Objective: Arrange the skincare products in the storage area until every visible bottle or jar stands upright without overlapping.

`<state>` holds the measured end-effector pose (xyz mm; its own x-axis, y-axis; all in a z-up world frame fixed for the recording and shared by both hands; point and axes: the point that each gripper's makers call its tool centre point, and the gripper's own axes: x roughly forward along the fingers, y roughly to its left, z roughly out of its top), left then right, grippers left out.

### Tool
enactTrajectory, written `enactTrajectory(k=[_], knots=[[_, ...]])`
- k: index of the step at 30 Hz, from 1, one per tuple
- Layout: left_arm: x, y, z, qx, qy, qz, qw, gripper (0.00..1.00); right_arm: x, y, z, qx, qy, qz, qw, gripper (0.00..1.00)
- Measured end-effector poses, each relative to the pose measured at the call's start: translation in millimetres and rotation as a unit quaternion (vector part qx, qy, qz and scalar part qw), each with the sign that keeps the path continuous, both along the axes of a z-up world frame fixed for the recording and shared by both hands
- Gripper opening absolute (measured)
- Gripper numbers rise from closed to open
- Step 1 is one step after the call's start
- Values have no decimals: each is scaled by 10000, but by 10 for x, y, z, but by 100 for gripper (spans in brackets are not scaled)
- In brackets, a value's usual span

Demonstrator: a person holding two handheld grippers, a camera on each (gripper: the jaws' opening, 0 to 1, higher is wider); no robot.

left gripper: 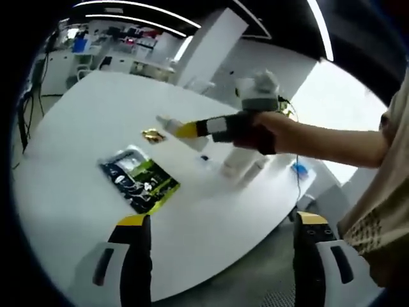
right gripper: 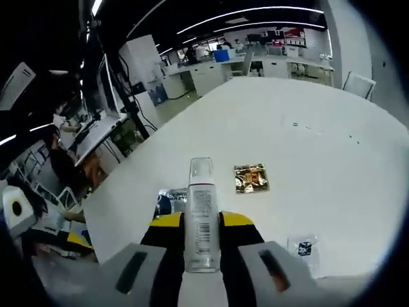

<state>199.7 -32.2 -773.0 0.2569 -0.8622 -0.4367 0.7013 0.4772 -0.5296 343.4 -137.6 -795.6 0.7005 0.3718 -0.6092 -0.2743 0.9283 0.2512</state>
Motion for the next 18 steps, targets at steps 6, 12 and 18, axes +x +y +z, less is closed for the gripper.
enactTrajectory(k=[6,12,18], knots=[[-10,-34,102,-138,-19,8,9999,89,-210,-40,146,222,-83,-88,9997,19],[-13,-67,224,-231,-74,-54,9997,89,-460,-78,356,121,-510,-44,9986,19],[-28,-146,417,-415,-148,-173,9989,88,-740,-170,442,599,-699,-313,9953,19]])
